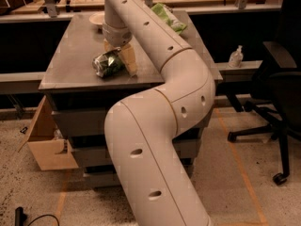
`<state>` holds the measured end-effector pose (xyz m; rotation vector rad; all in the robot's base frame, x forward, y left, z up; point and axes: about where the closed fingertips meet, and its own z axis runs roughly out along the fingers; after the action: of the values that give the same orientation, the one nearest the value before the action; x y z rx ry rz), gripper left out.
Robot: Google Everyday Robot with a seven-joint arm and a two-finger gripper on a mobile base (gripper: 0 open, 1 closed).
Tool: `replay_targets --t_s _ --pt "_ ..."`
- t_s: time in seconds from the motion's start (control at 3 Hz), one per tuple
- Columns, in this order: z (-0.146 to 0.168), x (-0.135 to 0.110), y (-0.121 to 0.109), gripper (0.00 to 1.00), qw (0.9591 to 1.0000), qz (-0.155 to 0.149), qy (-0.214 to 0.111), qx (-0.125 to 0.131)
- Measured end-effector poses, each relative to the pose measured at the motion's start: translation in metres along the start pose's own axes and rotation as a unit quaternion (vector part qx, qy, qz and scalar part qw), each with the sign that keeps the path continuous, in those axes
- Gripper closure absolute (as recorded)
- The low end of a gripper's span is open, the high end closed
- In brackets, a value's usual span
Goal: Pick green can
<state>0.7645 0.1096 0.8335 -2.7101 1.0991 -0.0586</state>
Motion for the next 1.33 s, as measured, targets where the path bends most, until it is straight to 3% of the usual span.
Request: replay_targets --t_s 1.0,1.33 --pt "-0.0036 -0.0001 0.0006 0.73 1.0 0.001 0.001 0.0" --pt "-0.0044 -0.0002 0.0006 0.83 1.0 0.001 0.001 0.0"
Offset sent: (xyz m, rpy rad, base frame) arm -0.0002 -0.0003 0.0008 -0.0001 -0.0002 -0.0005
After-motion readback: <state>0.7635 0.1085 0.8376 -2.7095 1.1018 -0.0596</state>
